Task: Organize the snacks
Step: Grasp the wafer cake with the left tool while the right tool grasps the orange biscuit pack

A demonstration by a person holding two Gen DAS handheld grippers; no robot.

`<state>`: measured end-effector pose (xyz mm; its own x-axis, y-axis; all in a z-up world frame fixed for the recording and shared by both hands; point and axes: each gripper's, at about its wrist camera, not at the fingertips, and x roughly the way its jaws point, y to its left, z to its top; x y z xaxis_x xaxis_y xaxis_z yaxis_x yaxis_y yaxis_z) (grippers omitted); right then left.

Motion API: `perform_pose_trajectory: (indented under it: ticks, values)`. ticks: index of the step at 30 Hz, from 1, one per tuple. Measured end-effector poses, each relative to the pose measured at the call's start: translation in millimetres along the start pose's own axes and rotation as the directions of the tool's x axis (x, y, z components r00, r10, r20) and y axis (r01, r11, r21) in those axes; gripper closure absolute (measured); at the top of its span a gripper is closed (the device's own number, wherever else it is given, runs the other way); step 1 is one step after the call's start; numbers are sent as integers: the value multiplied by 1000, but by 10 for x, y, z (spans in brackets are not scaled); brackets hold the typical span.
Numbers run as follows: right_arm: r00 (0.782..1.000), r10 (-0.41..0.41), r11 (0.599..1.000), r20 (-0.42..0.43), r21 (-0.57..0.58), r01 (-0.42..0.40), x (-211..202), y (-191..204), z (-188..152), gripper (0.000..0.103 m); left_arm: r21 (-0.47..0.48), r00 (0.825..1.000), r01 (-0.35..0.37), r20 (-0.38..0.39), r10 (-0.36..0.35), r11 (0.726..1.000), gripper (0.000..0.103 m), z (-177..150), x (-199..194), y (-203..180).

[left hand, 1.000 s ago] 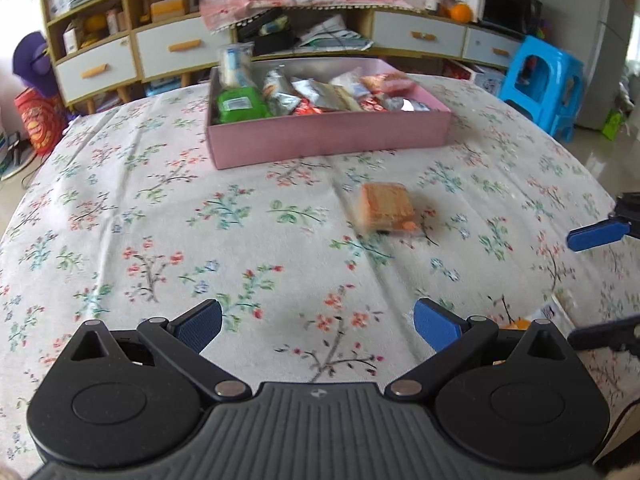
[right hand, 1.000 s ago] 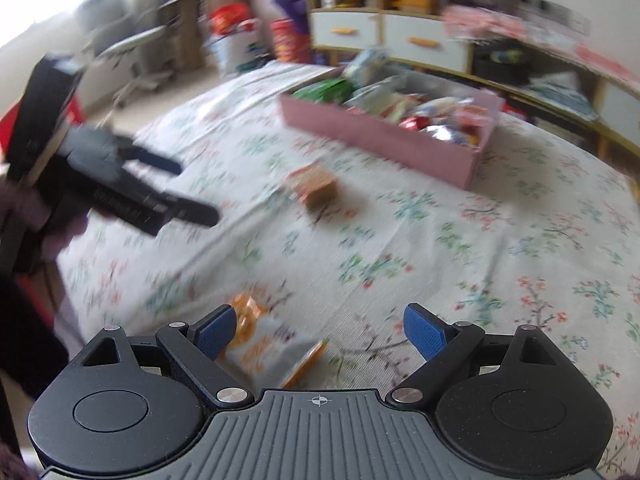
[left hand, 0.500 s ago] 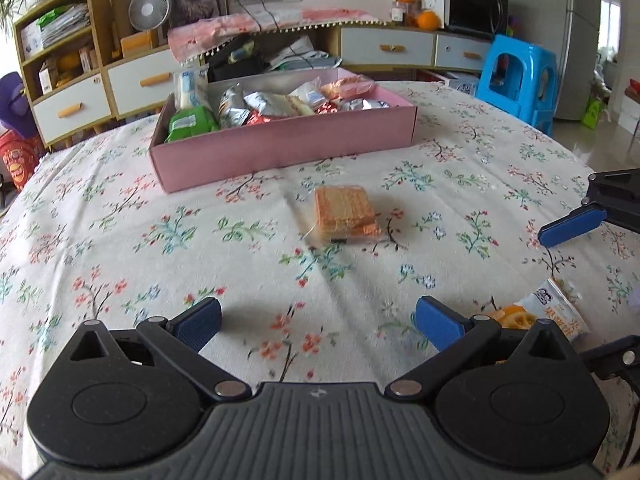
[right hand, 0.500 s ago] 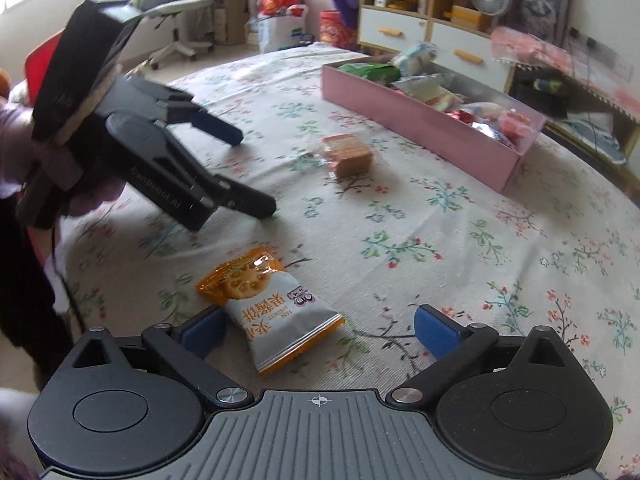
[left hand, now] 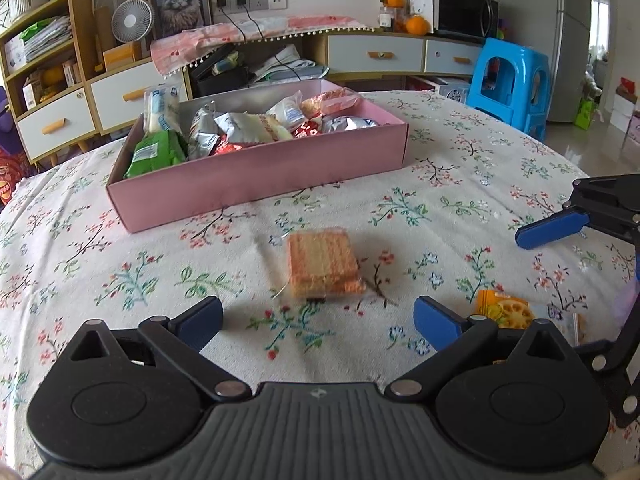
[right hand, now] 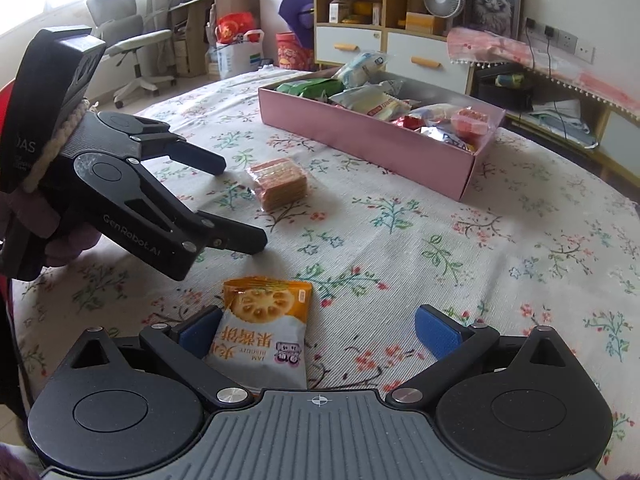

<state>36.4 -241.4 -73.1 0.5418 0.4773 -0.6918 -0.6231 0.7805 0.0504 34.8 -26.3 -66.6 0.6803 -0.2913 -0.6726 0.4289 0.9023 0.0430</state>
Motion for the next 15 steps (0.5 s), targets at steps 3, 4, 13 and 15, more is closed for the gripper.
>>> perform_pose_trajectory:
  ticks: [3,4,13,15]
  values:
    - [1000,0,1000,0,-13,0,-9,12,-2,3,4,1000,1,4,-1,1000,10,31,10,-14]
    - [1000,3,1000,-1,-17,-3,-16,16,-2,3,5,1000,1,6,-1,1000,12,39,13,-17]
    - [998,64,997,-8,-45,-64,-98,64,2,30,0,1000,-4,9,4,1000,34,125,33,-53]
    - [997,79,995,-14,-58,-80,-117,87,11,39,-5,1000,-6,8,6,1000,39,134,30,-45]
